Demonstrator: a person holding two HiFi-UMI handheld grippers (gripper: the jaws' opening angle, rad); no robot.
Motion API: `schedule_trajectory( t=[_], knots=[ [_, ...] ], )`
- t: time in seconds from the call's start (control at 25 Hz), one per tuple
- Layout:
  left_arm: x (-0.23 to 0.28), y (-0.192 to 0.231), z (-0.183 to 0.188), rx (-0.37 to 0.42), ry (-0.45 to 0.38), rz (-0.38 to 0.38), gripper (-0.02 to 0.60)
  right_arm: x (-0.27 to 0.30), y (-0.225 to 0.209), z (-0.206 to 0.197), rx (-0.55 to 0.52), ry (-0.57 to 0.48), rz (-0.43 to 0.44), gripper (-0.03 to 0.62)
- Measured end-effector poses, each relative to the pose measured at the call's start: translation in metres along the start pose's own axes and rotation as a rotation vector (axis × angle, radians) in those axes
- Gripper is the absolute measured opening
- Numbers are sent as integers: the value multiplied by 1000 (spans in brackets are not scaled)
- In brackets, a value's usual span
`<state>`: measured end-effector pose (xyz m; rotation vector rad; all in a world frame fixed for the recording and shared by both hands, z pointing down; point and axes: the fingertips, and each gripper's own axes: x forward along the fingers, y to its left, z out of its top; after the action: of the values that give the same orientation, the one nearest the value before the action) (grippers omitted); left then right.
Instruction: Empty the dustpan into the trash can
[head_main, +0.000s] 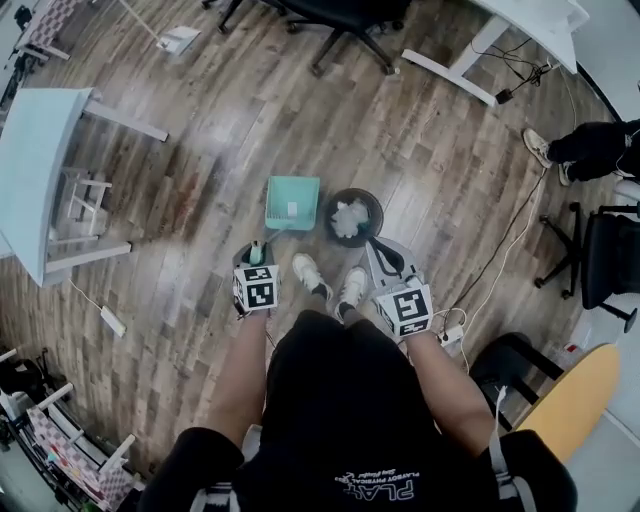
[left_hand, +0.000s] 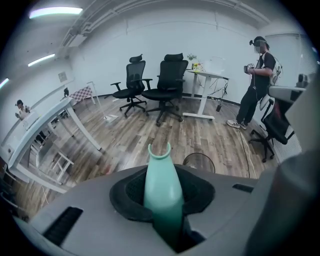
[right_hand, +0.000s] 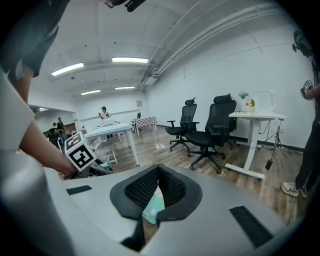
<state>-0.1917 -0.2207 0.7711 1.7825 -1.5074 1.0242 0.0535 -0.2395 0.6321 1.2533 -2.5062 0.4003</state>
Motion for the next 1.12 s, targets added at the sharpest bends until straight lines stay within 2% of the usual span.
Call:
schedule_trajectory(
  t=[0.48, 0.76, 0.92, 1.0, 1.12],
  knots=[
    [63, -8, -3, -4, 54, -26, 103, 53, -3, -26, 60, 76, 5, 23],
    [70, -12, -6, 33, 44, -2, 104, 56, 3, -41, 78, 106, 12, 23],
    [72, -9, -13, 55, 72, 5, 106, 56, 5, -42, 87, 101, 13, 23],
    [72, -7, -15, 46, 81, 4, 107, 56, 5, -40, 85, 96, 13, 23],
    [67, -6, -13, -13, 53, 1, 122, 53, 3, -36, 76, 84, 17, 23]
  ],
)
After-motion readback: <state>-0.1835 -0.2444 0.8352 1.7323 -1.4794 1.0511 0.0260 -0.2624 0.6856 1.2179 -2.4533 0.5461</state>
